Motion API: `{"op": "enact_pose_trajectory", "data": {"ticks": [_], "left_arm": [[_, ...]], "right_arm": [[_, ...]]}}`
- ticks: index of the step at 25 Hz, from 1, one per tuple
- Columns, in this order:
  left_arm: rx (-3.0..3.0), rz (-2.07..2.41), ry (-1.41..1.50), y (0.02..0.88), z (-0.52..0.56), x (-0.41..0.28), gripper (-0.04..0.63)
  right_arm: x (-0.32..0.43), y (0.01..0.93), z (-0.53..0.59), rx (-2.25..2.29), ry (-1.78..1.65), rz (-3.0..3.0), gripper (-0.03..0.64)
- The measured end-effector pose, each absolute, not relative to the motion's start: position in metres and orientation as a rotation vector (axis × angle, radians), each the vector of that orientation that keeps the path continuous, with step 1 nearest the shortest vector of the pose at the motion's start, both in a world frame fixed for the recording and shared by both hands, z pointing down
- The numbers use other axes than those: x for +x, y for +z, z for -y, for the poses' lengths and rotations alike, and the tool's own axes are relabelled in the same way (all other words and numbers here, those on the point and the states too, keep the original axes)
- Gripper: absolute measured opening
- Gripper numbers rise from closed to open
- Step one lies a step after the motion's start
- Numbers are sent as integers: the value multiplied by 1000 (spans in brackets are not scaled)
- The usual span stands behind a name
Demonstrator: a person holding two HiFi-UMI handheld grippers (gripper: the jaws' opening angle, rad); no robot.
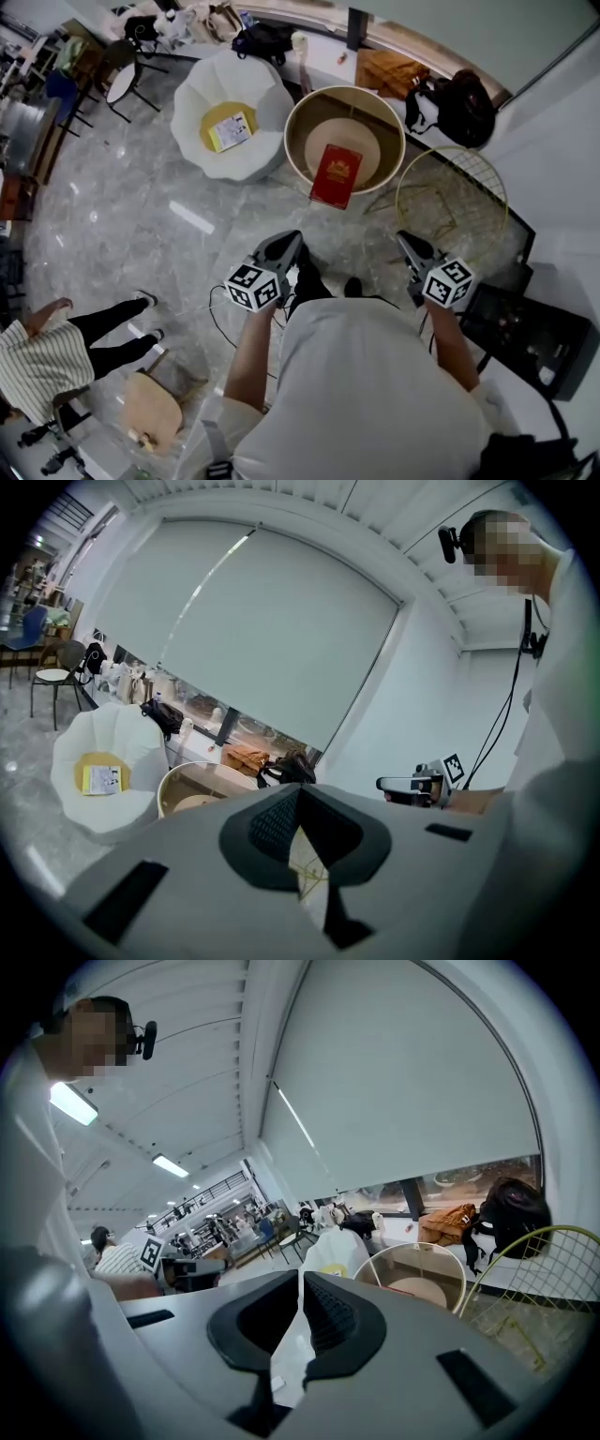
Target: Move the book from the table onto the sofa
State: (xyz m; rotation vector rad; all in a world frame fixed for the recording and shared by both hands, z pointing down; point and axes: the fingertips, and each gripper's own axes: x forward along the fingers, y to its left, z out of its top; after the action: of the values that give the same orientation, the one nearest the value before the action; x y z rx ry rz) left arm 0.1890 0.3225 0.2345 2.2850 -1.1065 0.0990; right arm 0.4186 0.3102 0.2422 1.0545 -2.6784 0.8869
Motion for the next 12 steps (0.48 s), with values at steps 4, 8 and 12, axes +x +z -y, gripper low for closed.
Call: {"op": "enact_pose_trajectory", "data": {"ticks": [4,8,12], "left_arm": [[2295,1051,126,244,-296,167,2],[2319,1006,201,254,-271,144,2],[2342,943,261,267,-249,125,2]], "right_arm": [[397,247,-289,1122,919,2655,41],[371,251,-268,1163,965,2636,41],[350,260,-250,1199,972,2609,41]]}}
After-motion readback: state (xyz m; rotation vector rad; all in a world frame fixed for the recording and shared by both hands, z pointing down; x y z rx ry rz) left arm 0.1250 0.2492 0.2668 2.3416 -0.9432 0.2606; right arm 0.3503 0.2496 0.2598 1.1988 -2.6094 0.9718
